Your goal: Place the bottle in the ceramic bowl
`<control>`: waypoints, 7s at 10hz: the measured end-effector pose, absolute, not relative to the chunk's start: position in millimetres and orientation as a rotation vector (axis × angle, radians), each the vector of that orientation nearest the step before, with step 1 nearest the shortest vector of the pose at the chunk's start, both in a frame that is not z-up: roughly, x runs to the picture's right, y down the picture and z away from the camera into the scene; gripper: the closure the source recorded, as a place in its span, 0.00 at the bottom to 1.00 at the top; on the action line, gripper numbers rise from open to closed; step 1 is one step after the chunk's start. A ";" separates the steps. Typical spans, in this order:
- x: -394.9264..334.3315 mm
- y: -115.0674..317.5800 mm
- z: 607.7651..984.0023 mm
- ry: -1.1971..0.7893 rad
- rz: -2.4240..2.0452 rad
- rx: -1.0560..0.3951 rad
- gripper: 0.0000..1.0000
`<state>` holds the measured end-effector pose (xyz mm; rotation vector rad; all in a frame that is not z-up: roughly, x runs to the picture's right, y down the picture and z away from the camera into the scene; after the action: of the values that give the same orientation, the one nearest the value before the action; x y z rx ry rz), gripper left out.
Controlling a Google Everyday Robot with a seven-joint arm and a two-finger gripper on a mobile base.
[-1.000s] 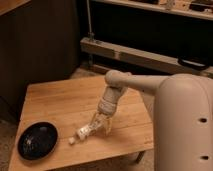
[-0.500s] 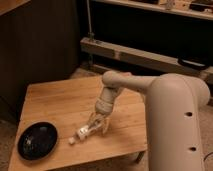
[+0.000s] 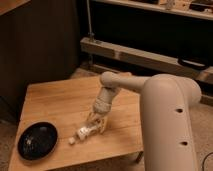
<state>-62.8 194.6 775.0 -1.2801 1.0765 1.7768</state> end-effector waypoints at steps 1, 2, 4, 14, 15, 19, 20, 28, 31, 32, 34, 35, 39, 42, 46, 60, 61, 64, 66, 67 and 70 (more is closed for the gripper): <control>-63.2 195.9 777.0 1.080 1.777 -1.283 0.35; -63.8 197.4 778.9 1.083 1.778 -1.286 0.35; -64.2 200.4 782.7 1.089 1.780 -1.293 0.35; -69.9 206.8 790.4 1.103 1.777 -1.301 0.35; -71.8 207.2 791.1 1.104 1.774 -1.300 0.35; -78.7 206.0 789.7 1.105 1.746 -1.285 0.71; -78.7 206.1 789.2 1.106 1.743 -1.282 0.79; -80.6 206.3 780.5 1.094 1.686 -1.235 1.00; -85.2 207.3 778.9 1.065 1.642 -1.253 1.00; -86.7 204.5 776.2 1.046 1.622 -1.284 1.00; -90.9 187.6 761.5 1.007 1.577 -1.358 1.00; -93.8 173.2 749.5 0.984 1.553 -1.385 1.00; -116.8 139.5 720.4 0.940 1.431 -1.444 1.00; -143.3 141.6 714.1 0.923 1.351 -1.478 1.00; -201.9 149.3 689.2 0.868 1.219 -1.521 1.00; -311.2 170.7 673.7 0.769 1.092 -1.465 0.36; -307.6 170.6 676.2 0.760 1.110 -1.463 0.27; -305.4 170.5 678.5 0.750 1.126 -1.463 0.22; -304.5 170.0 678.8 0.749 1.128 -1.464 0.22; -304.3 170.0 679.0 0.750 1.129 -1.464 0.22; -305.1 170.2 678.6 0.749 1.127 -1.464 0.22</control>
<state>-305.1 170.2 678.6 -1.4640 0.7493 1.1272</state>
